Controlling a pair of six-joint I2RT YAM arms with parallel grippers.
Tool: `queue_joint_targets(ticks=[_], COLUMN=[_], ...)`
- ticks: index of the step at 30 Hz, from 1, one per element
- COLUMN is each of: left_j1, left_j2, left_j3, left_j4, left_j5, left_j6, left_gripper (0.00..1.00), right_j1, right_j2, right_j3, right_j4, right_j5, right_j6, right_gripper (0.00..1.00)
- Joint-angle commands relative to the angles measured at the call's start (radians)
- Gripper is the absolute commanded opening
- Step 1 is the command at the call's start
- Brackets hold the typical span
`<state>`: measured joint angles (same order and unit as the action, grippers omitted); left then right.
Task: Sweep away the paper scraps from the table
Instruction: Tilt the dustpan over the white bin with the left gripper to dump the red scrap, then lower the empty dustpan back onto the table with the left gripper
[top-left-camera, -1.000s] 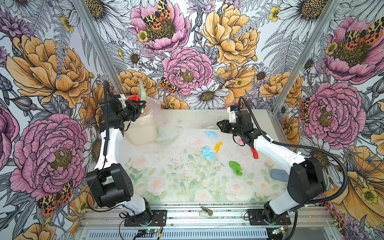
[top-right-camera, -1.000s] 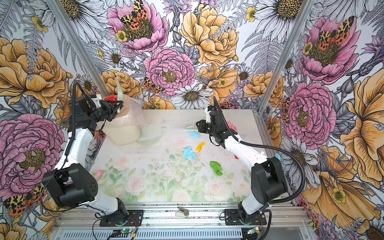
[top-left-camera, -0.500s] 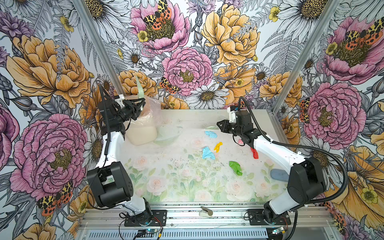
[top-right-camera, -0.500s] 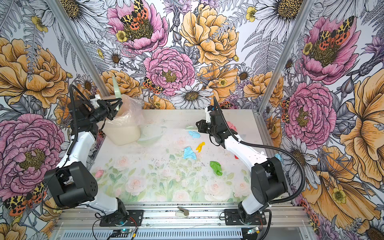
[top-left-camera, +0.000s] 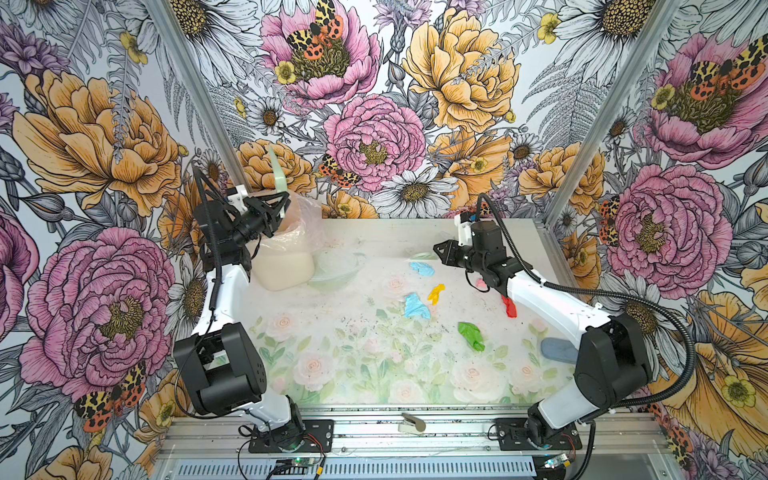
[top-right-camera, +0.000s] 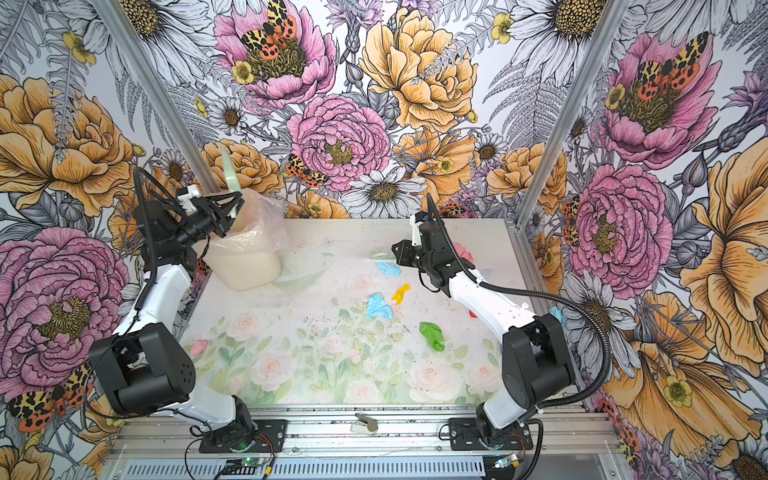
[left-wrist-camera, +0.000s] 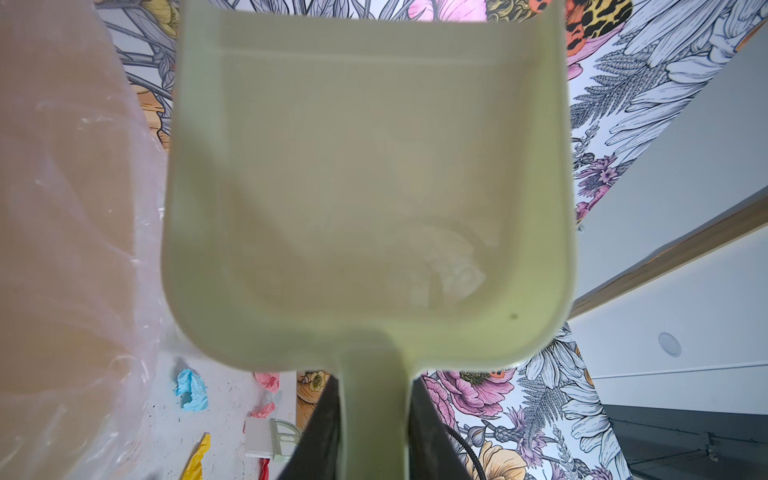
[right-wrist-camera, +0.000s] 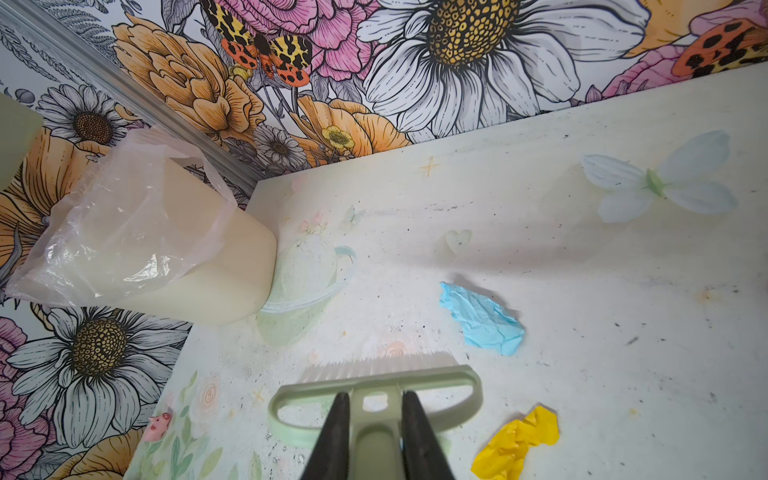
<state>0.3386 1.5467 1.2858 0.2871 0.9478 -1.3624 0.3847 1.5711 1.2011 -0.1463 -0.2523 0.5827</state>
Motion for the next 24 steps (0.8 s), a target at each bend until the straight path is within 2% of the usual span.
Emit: queue_joint_targets(ticks=[1,11,14,20,24], left_j1=[-0.007,-0.031,-0.042,-0.065,-0.123], left_j2=[-0.027,-0.065,-0.084,-0.155,-0.241], left_j3=[-0.016,-0.028,-0.031,-0.049,-0.037], left_j4=[0.039,0.038,-0.001,-0.178,-0.423], left_j5=[0.026,0.031,0.033,-0.011,-0.126], left_j6=[0.023,0.066,0.114,0.296,0.521], left_gripper=[0.00,0.00,0.00,0.00,0.00], right_j1=[-0.007,-0.006,-0.007,-0.007,-0.007], right_j2=[-0.028,-0.036,-0.040,-0.053,-0.062], right_j3=[-0.005,-0.012,-0.019,-0.028,-0.028], right_j4=[0.011,0.012,0.011,0.009,-0.007], right_j5=[-0.004,0.001,0.002,0.009,0.023], right_j6=[0.002,0.002,0.002,0.002,-0.010], right_gripper=[0.00,0.00,0.00,0.00,0.00])
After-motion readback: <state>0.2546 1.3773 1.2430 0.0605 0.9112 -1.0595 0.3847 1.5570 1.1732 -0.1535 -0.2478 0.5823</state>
